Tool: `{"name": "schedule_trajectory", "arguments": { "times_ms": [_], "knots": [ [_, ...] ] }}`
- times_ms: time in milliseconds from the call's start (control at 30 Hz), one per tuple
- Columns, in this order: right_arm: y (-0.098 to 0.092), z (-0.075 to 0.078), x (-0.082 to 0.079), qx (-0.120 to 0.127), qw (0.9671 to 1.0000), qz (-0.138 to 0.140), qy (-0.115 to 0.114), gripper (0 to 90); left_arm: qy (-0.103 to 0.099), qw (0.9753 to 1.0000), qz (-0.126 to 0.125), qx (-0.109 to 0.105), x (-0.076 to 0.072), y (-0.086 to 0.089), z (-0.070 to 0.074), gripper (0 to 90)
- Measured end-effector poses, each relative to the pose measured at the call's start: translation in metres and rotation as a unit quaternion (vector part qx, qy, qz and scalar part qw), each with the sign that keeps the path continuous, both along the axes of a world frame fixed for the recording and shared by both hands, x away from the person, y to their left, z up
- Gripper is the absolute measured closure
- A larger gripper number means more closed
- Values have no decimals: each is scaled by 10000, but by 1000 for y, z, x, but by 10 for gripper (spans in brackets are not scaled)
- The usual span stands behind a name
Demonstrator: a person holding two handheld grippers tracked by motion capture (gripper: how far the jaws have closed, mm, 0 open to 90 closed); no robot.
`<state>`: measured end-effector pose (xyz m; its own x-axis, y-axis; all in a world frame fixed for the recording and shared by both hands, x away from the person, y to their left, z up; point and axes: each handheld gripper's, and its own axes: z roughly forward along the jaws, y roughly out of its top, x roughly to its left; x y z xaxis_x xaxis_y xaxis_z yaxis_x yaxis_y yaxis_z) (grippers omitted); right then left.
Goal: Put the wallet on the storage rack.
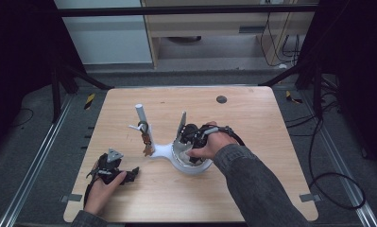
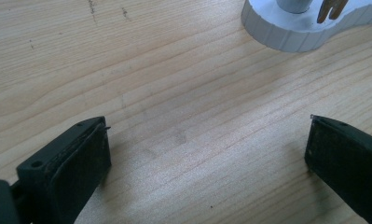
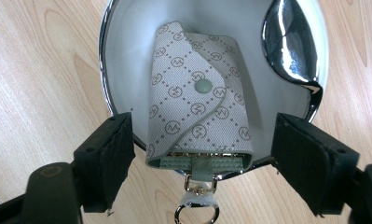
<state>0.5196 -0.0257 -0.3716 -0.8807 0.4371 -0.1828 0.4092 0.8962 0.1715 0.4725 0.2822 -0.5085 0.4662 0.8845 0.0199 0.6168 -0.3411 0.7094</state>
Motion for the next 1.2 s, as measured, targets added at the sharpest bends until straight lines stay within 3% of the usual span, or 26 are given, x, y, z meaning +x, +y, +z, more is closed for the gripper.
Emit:
{"name": "schedule_trajectory", "arguments": {
  "times_ms": [733, 1200],
  "knots": [
    [-15, 12, -8, 164, 9997, -79, -168, 144, -8, 10000, -2, -5, 0, 0, 0, 0],
    [-34, 19, -12, 420, 9984, -271, -275, 124, -5, 10000, 0, -6, 0, 0, 0, 0]
  ]
}}
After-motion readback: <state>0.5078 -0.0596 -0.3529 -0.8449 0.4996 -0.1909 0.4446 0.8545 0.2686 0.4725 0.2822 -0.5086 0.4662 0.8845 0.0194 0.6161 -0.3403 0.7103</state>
